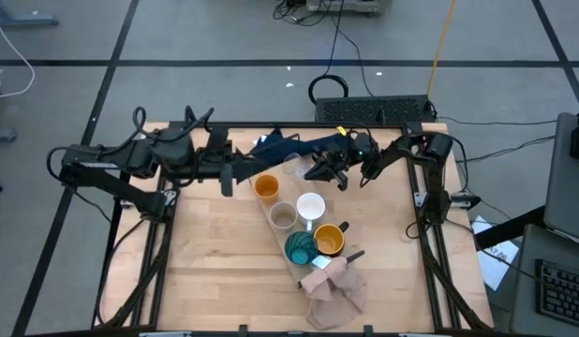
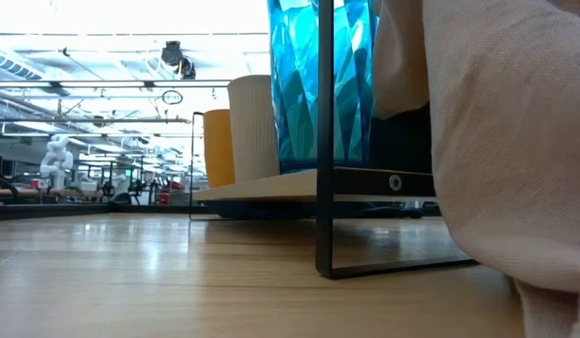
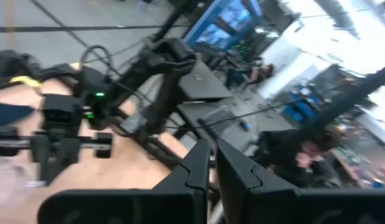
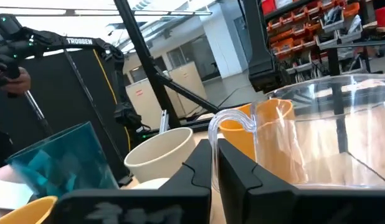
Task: Stack small to large cups/mugs on shelf
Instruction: Put the transparent mug on the shelf
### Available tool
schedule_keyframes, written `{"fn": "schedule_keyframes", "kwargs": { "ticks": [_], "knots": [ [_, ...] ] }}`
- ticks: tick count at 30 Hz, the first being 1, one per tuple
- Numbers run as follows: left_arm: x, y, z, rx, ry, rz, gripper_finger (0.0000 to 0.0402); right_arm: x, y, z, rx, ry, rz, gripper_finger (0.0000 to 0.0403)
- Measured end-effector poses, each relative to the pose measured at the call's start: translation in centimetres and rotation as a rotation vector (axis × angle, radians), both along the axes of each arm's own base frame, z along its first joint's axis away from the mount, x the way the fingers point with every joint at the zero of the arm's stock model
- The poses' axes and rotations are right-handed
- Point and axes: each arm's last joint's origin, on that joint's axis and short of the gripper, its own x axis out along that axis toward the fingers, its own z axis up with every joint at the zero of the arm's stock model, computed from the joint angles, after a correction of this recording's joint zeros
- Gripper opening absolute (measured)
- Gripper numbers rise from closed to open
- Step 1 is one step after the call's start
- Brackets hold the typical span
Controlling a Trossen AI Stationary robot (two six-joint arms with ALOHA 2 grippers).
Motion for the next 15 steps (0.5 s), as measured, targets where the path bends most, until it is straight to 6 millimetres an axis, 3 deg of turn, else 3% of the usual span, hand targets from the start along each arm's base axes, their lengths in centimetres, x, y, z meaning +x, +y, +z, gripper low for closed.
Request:
{"fn": "schedule_keyframes", "kwargs": {
  "ticks": [15],
  "knots": [
    [-0.4, 3.5, -3.2, 0.050, 0.338, 0.132, 0.0026, 1.0, -0.7, 0.4, 0.023, 0.001, 0.023, 0.0000]
  ]
}}
